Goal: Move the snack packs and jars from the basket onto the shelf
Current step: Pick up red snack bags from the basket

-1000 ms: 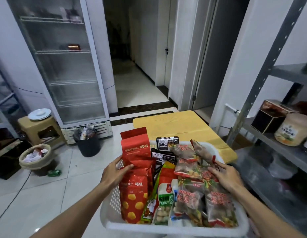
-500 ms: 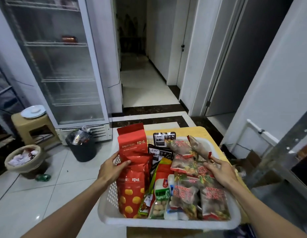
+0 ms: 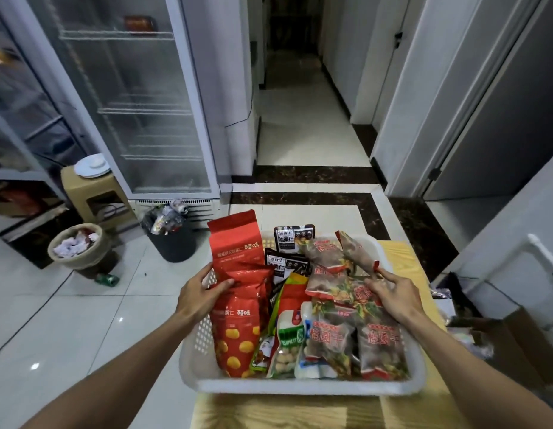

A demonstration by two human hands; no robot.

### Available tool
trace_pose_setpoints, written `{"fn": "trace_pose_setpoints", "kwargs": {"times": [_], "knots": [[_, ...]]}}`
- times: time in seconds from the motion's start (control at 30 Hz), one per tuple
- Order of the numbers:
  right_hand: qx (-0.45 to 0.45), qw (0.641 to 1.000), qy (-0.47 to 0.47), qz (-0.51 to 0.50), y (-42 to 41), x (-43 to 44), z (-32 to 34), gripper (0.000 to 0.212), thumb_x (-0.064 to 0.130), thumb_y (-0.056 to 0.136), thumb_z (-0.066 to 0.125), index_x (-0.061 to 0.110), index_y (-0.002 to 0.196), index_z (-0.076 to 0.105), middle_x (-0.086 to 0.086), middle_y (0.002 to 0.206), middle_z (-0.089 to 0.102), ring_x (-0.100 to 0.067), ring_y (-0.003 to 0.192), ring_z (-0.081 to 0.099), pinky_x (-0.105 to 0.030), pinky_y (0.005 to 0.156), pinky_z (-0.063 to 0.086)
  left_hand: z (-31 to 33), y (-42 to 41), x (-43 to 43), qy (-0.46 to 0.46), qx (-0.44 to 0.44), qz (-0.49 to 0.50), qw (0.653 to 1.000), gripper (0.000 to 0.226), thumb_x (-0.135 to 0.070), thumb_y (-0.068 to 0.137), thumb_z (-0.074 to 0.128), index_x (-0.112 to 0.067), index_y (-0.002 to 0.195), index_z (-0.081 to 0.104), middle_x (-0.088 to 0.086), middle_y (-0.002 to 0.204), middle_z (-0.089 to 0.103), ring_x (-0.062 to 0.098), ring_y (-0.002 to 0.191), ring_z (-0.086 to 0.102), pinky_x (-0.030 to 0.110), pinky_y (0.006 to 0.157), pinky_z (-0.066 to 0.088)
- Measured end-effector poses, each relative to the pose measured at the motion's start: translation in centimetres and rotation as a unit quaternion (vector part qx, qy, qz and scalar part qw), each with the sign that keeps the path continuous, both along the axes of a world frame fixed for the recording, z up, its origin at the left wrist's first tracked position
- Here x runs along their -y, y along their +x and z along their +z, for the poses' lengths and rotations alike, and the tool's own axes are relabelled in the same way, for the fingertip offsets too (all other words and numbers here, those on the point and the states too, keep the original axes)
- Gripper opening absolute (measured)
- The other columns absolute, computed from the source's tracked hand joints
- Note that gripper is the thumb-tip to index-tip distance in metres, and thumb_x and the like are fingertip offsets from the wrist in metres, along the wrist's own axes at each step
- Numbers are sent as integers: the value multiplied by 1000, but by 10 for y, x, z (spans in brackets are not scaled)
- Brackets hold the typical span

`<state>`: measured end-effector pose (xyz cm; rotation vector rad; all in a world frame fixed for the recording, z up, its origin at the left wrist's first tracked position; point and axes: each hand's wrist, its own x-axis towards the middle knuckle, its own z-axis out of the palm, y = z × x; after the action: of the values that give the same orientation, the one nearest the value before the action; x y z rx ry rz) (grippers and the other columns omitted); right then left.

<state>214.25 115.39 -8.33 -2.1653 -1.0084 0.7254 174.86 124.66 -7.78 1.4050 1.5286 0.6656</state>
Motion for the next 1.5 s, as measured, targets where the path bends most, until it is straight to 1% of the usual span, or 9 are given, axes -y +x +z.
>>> {"fn": "trace_pose_setpoints", "kwargs": {"times": [0.13, 0.4, 0.63, 0.77, 0.87, 0.93, 1.1, 1.3, 1.5], "knots": [[-15, 1000, -17, 2, 20, -31, -22, 61, 48, 80, 74, 22, 133, 60, -12, 88, 69, -22, 81, 60, -27, 62, 40, -15, 14, -23, -20, 3, 12, 1000, 94, -73, 58, 72, -44, 140, 40, 4, 138, 56, 26, 114, 61, 47, 94, 52], [-3, 998, -22, -53, 29, -50, -46, 63, 57, 75, 72, 27, 130, 62, -13, 122, 66, -32, 107, 62, -37, 88, 52, -32, 38, -48, -12, 8, 34, 999, 73, -43, 78, 74, -36, 143, 41, 5, 138, 56, 24, 114, 60, 37, 91, 51], [40, 996, -59, -48, 31, -47, -49, 66, 70, 75, 63, 33, 130, 61, -14, 119, 63, -36, 105, 60, -40, 85, 50, -33, 38, -52, -13, -11, 7, 1000, 68, -41, 83, 70, -35, 144, 40, 5, 140, 54, 26, 120, 56, 39, 95, 48], [33, 997, -49, -51, 21, -44, -38, 61, 56, 80, 70, 19, 129, 63, -14, 127, 63, -36, 114, 57, -40, 92, 47, -33, 31, -55, -19, -53, -22, 998, 74, -49, 80, 70, -34, 145, 39, 4, 143, 52, 27, 125, 53, 39, 98, 45], [78, 994, -30, -70, 5, -42, -19, 59, 42, 85, 70, 11, 134, 58, -8, 148, 39, -36, 132, 40, -42, 111, 32, -29, 24, -56, -15, -80, -23, 996, 84, -52, 76, 73, -28, 147, 37, 8, 144, 49, 28, 127, 50, 41, 100, 43], [110, 991, 22, -75, -7, -45, 1, 53, 34, 87, 68, 10, 134, 56, -5, 150, 34, -33, 136, 35, -41, 112, 28, -23, 19, -59, 1, -105, -5, 994, 88, -54, 74, 74, -26, 148, 35, 12, 145, 45, 30, 130, 47, 45, 104, 42], [123, 985, 117, 41, -40, -68, 48, 51, 30, 89, 67, 17, 136, 52, -4, 144, 45, -24, 133, 41, -37, 108, 31, -1, 8, -67, 48, -83, -2, 995, 84, -47, 76, 76, -24, 147, 37, 7, 147, 45, 24, 130, 46, 41, 103, 41], [96, 972, 73, 202, -98, -98, 63, 65, 42, 86, 68, 26, 144, 42, 0, 144, 46, -20, 134, 42, -45, 112, 35, 11, 3, -71, 71, -68, -31, 995, 85, -44, 74, 78, -25, 147, 37, 6, 148, 44, 23, 132, 45, 42, 104, 40], [45, 968, 17, 247, -140, -120, 54, 75, 43, 84, 71, 26, 148, 35, -1, 149, 43, -23, 137, 39, -49, 111, 36, 10, -1, -85, 79, -84, -56, 992, 81, -47, 73, 79, -24, 143, 44, 2, 146, 48, 21, 130, 47, 41, 104, 41]]}}
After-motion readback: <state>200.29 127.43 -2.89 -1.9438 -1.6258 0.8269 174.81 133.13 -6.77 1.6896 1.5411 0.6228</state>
